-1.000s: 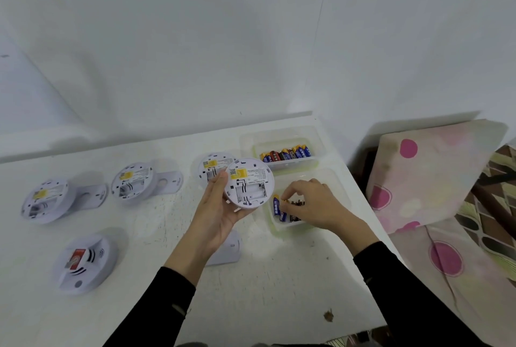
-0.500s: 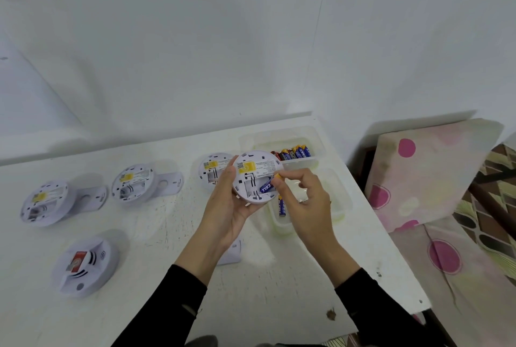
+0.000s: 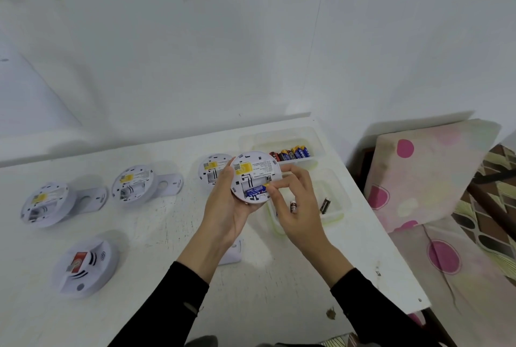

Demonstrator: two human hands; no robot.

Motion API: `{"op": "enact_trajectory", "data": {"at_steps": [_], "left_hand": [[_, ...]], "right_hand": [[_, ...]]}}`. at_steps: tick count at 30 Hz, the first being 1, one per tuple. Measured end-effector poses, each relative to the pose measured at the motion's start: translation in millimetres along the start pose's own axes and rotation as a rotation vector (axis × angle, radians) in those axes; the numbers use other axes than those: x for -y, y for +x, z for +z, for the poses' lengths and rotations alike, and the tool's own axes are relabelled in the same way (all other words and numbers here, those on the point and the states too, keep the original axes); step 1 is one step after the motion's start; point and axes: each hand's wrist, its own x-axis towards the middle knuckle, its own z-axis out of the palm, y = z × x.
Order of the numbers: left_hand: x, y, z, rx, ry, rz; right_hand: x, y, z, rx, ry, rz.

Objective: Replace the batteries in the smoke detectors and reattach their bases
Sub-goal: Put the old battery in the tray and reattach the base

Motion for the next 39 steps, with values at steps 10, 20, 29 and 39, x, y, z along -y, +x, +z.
{"op": "enact_trajectory", "data": {"at_steps": [10, 20, 29, 39], "left_hand": [[-5.4, 11.7, -5.2, -0.032, 0.040, 0.001], [-9.8, 15.1, -10.0, -0.033, 0.036, -0.031], [-5.6, 11.8, -11.2, -0.040, 0.036, -0.041], [-7.1, 9.2, -12.5, 0.010, 0.064, -0.013]], "right_hand": [[2.6, -2.3, -9.0, 0.143, -0.458, -0.120], [-25.3, 30.8, -23.3, 0.476, -0.861, 0.366], [-24.3, 33.5, -15.3, 0.473, -0.691, 0.406], [20.1, 27.9, -17.6, 0.123, 0.014, -0.033]]}}
